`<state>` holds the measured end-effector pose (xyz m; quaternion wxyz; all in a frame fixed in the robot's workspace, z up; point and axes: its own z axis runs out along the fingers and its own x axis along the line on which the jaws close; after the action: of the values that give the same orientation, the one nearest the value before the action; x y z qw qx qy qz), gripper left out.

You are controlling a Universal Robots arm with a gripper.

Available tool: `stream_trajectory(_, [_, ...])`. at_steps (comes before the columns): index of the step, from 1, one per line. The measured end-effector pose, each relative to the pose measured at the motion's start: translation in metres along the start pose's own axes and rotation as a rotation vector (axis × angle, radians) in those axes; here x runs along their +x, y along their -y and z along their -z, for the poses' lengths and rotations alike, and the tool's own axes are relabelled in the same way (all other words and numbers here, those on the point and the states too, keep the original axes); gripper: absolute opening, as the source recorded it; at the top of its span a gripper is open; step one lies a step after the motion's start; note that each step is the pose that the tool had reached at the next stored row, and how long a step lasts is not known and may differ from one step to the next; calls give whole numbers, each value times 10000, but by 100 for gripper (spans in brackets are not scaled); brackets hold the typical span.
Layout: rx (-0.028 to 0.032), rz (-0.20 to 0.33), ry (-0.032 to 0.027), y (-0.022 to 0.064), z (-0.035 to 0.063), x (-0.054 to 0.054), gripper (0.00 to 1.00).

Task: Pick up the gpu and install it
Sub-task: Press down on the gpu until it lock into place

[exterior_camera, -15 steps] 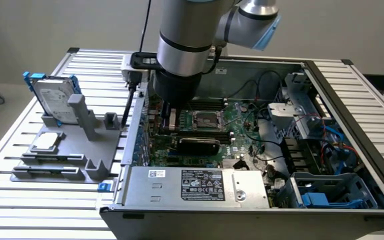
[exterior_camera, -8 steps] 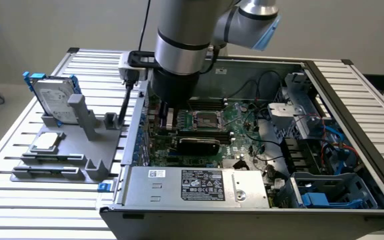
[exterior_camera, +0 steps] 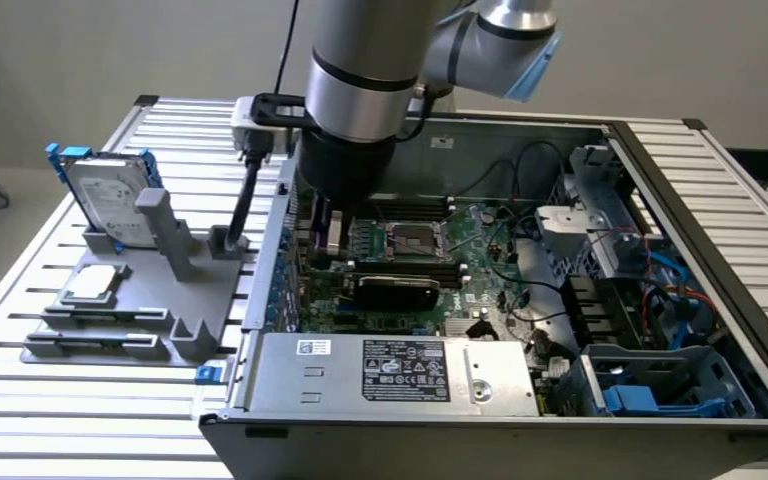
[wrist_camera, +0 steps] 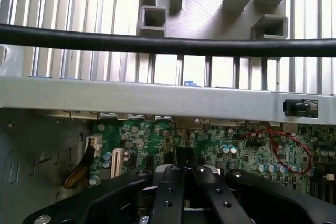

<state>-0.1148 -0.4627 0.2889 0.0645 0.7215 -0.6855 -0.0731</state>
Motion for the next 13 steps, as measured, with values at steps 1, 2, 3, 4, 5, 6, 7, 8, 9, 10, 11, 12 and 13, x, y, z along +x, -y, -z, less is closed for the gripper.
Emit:
stream_trajectory(1, [-27,1,1,-7,5,-3,11])
stream_trajectory(2, [-55,1,1,-14,9,-6,11])
stream_trajectory(3, [-80,0,1,-21,11,-10,11])
stream_trajectory(4, [-102,1,2,-27,11,-13,11])
stream_trajectory(5, [-121,0,3,-34,10,-16,11])
stream_trajectory(6, [-140,-1,2,-41,8,-19,11])
stream_trajectory(7, [-155,-2,-3,-49,8,-22,11])
stream_trajectory(8, [-168,-4,-8,-56,7,-24,11])
stream_trajectory(9, [-182,-4,-11,-63,6,-25,11])
stream_trajectory(10, [-200,-6,-14,-68,6,-26,11])
stream_trajectory(11, [-217,-6,-19,-70,4,-27,11])
stream_trajectory(12, [-229,-9,-33,-73,3,-27,11])
stream_trajectory(13, [-239,-14,-54,-75,3,-27,11])
